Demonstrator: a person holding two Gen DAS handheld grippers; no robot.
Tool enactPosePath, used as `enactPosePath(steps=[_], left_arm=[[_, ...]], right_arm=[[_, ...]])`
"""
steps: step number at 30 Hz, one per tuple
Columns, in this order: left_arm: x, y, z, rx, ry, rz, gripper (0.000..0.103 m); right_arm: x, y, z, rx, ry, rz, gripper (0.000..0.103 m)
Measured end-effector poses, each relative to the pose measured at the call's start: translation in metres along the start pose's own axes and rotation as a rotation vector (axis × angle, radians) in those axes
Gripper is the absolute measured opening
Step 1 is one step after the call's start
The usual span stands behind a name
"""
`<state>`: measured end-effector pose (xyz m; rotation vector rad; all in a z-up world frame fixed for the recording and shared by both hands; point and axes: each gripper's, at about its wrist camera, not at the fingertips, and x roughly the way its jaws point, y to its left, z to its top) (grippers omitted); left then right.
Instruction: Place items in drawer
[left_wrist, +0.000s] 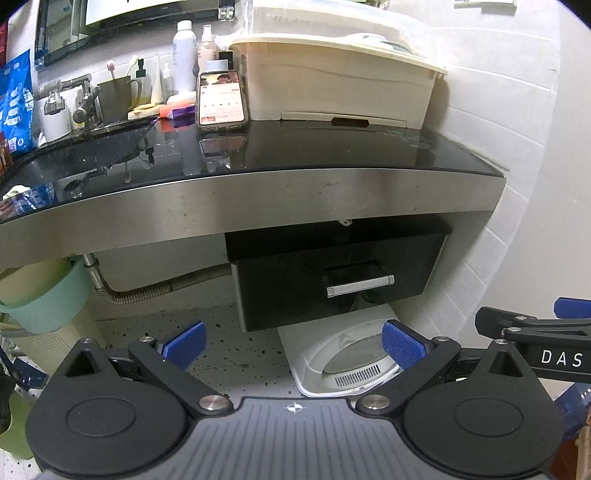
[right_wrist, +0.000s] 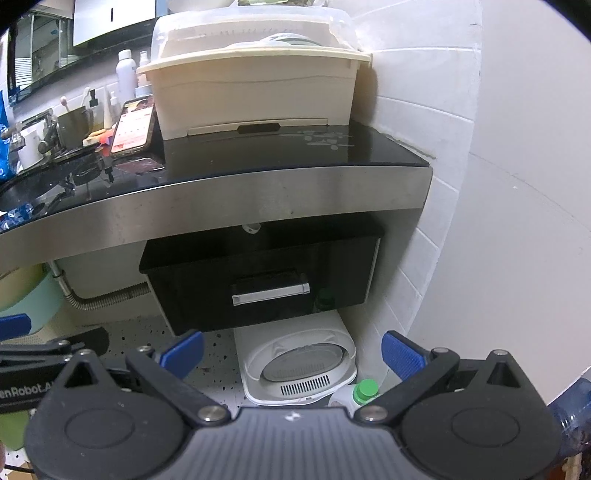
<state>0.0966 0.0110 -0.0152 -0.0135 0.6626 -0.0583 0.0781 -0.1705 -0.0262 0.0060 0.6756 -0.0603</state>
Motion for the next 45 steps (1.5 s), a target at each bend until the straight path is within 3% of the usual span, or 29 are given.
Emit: enactPosePath(steps=[45], left_arm=[[-0.0059, 0.0040, 0.0051, -0.001, -0.025, 0.019, 0.103]], right_arm=[[-0.0037, 0.0057, 0.0051, -0.001, -0.004, 0.011, 0.103]])
